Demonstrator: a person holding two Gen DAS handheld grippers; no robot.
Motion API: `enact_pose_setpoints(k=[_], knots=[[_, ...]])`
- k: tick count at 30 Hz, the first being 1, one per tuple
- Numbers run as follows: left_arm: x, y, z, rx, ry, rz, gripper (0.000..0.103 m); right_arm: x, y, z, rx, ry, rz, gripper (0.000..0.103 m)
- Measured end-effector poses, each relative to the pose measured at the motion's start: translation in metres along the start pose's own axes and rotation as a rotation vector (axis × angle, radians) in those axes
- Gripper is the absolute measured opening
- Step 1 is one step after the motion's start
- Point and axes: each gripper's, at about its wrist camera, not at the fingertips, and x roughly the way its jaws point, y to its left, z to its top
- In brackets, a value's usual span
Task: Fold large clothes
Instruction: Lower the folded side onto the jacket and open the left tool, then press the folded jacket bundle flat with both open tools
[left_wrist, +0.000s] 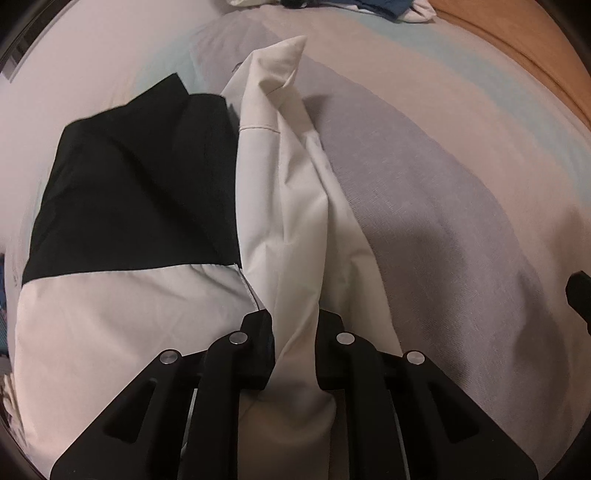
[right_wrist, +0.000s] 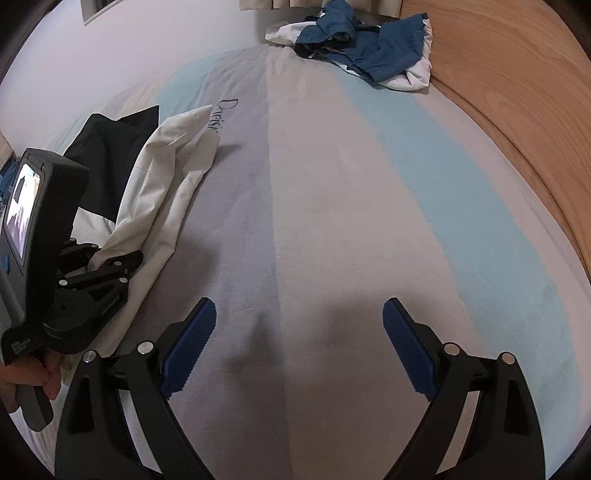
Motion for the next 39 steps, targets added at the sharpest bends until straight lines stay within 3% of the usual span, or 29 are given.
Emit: enact_pose_setpoints(k=[2,4,7,8,10,17,20,24,28,39], knots=[[-0.006,-0.004,-0.001,0.005,-0.011,-0.017,0.021,-0.003,0.0,0.0,-0.003,-0.006,0.001,0.088],[-0.012,-0.006,-0.002,0.009,-0.023,-0.046,0.039,-0.005,0.0,0.002,-0.006,-0.011,0.0,0.088],[-0.023,-0.01,-0.002,0.016,-0.04,-0.067,0.05,-0.009,-0.002,0.003,-0.005,-0.018,-0.007,0.088],[-0.026,-0.009,-0.002,0.005,-0.043,-0.087,0.052,-0.01,-0.004,0.003,-0.003,-0.018,-0.01,0.088],[-0.037,-0.007,-0.002,-0.03,-0.053,-0.168,0.068,-0.012,-0.009,0.001,0.008,-0.017,-0.012,0.088],[-0.081,-0.016,0.0,-0.049,-0.097,-0.322,0.073,-0.028,-0.031,-0.004,0.012,-0.02,-0.049,0.088],[-0.1,-0.019,-0.004,-0.044,-0.109,-0.346,0.077,-0.034,-0.038,-0.002,0.03,-0.013,-0.056,0.088],[-0.124,0.005,-0.011,-0.063,-0.134,-0.367,0.088,-0.047,-0.032,0.008,0.017,-0.024,-0.055,0.088],[-0.144,0.043,-0.012,-0.087,-0.161,-0.345,0.097,-0.059,-0.006,0.025,-0.024,-0.048,-0.039,0.088],[-0.13,0.199,-0.017,-0.183,-0.151,-0.235,0.097,-0.067,0.087,0.084,-0.057,-0.094,0.053,0.089]])
